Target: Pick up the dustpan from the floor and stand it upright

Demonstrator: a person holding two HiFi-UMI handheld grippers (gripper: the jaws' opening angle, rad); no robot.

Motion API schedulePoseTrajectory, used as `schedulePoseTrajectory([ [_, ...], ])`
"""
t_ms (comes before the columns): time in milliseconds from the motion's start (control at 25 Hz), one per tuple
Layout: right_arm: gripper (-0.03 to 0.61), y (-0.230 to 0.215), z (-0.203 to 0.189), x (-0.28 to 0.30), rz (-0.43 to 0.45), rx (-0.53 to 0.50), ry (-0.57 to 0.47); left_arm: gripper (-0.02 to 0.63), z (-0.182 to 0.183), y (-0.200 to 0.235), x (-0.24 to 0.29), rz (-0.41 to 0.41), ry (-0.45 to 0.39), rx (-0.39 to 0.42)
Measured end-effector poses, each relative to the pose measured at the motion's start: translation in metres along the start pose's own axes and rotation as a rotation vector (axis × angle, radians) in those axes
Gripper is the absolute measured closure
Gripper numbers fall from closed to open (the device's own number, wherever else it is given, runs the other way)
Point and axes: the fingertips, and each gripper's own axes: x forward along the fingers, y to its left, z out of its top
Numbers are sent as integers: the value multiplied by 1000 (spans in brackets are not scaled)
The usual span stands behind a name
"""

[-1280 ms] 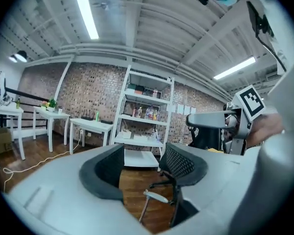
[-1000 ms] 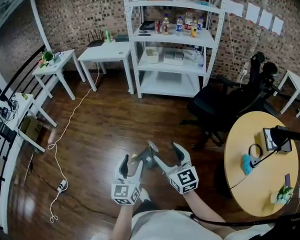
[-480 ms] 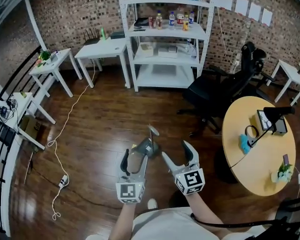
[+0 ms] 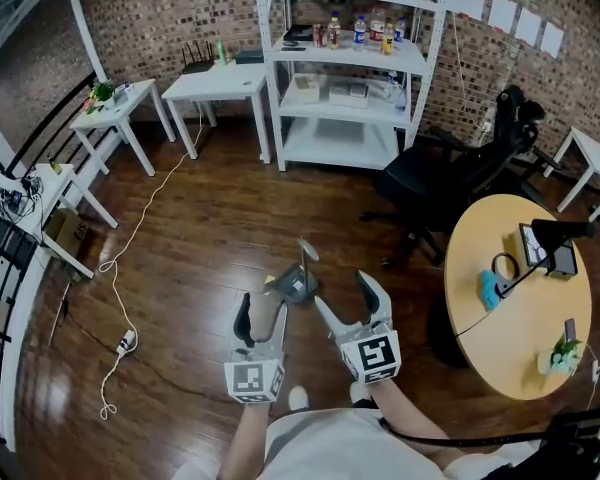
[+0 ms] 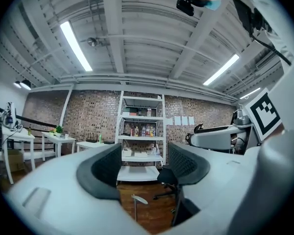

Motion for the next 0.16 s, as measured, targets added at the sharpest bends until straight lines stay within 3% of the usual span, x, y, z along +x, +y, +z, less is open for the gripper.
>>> schedulePoseTrajectory([
  [160, 247, -29, 6, -1, -8, -17, -22, 313, 7, -18, 15, 30, -31, 23],
])
